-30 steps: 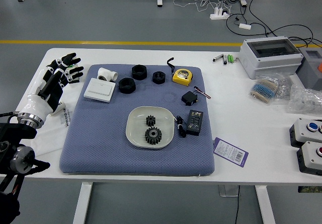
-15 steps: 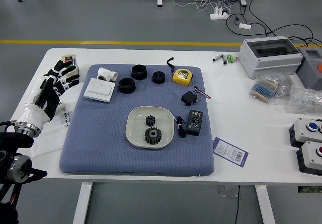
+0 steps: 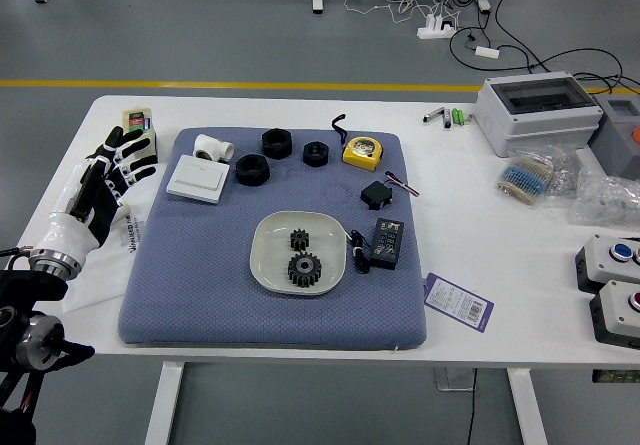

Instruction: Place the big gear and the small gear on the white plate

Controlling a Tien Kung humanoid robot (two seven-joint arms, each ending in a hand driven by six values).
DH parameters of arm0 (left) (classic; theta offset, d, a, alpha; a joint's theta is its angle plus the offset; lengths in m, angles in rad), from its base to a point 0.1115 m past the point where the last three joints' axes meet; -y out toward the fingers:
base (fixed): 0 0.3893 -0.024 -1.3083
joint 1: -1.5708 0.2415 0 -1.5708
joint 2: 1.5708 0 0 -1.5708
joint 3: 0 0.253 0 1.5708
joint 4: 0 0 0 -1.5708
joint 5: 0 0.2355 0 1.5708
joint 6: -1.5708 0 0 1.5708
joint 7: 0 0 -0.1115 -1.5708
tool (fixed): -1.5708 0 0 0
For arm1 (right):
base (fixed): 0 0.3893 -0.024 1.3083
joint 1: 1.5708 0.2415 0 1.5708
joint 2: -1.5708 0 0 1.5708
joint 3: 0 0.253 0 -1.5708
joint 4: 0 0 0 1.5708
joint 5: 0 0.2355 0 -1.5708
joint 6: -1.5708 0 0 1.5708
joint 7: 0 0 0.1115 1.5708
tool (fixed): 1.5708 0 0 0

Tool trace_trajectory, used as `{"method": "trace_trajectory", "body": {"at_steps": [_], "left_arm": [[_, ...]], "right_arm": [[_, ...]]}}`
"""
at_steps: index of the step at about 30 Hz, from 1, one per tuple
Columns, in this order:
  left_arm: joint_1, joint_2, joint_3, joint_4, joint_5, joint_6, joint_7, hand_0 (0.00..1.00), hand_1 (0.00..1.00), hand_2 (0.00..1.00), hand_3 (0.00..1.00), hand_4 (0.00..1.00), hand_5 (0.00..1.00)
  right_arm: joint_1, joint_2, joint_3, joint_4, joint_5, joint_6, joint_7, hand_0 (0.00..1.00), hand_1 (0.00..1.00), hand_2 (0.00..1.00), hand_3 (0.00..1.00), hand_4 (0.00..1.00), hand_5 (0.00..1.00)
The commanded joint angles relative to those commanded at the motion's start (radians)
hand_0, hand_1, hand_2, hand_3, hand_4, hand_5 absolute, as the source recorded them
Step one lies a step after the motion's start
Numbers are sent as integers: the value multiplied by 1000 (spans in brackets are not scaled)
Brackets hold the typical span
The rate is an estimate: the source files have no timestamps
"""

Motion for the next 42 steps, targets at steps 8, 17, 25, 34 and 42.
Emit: {"method": "trace_trajectory", "body": {"at_steps": [8, 17, 25, 34, 42], "left_arm": [[7, -1, 8, 3, 2, 1, 1, 775, 766, 846, 801, 910, 815], [14, -1, 10, 5, 3, 5, -4, 781, 769, 847, 808, 910, 815], [12, -10, 4, 8, -7, 3, -10, 784, 772, 846, 808, 910, 813], [10, -18, -4, 9, 10, 1, -12, 784, 772, 847, 809, 912, 815], [10, -18, -12, 11, 18, -1, -9, 789, 775, 849, 809, 914, 818]], "right_arm": [[-4, 1, -5, 0, 3, -1, 0, 613, 621, 722, 538, 744, 700], [-6, 2, -3, 0, 2, -2, 1, 612, 621, 722, 538, 744, 700], [-4, 1, 3, 0, 0, -1, 0, 613, 621, 722, 538, 744, 700], [-1, 1, 6, 0, 0, 0, 0, 613, 620, 722, 538, 744, 700], [1, 0, 4, 0, 1, 0, 0, 614, 621, 722, 538, 744, 699]]}}
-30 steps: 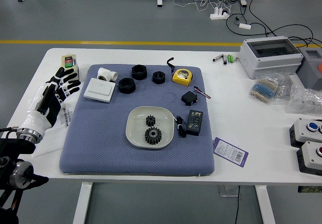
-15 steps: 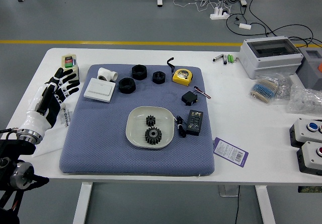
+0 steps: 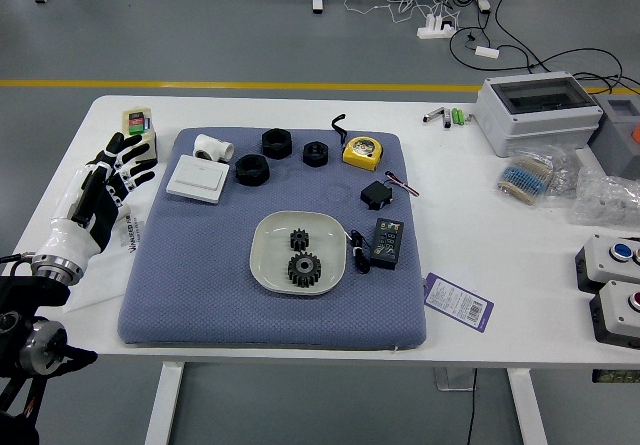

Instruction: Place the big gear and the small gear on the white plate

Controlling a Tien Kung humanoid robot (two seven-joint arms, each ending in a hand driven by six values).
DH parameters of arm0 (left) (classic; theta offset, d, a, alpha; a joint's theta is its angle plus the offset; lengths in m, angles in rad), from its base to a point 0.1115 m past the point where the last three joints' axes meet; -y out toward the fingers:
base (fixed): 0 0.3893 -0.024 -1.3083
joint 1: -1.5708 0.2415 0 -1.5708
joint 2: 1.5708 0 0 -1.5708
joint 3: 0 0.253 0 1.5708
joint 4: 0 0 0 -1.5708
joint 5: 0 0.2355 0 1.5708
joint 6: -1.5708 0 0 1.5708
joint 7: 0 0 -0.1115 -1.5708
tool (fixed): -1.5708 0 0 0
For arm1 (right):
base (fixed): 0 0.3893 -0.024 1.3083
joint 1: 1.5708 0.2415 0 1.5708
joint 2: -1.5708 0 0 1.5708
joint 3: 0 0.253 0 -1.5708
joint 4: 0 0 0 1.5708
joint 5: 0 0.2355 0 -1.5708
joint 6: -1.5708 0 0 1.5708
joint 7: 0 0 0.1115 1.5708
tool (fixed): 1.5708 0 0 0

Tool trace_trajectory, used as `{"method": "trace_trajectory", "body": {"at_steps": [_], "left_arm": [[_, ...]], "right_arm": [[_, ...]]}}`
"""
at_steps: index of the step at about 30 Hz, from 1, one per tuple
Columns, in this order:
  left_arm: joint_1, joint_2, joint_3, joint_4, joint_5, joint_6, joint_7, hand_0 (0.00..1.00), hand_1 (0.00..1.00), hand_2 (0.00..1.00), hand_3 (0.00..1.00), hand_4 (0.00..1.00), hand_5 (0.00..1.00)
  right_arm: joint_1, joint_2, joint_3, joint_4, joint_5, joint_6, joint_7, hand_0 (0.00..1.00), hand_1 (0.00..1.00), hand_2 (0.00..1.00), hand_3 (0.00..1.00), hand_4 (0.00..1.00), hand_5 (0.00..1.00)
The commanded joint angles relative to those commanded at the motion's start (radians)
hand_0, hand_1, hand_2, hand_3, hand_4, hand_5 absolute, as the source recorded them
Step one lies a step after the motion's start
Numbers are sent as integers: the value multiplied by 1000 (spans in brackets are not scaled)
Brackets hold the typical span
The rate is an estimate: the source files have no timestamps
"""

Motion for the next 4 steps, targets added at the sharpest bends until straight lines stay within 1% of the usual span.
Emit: {"method": "trace_trajectory", "body": {"at_steps": [4], "left_arm": [[1, -1, -3, 1, 4, -2, 4, 792, 776, 850, 812, 914, 819]], "right_arm": [[1, 0, 1, 0, 1, 0, 1, 614, 621, 723, 538, 744, 699]]}}
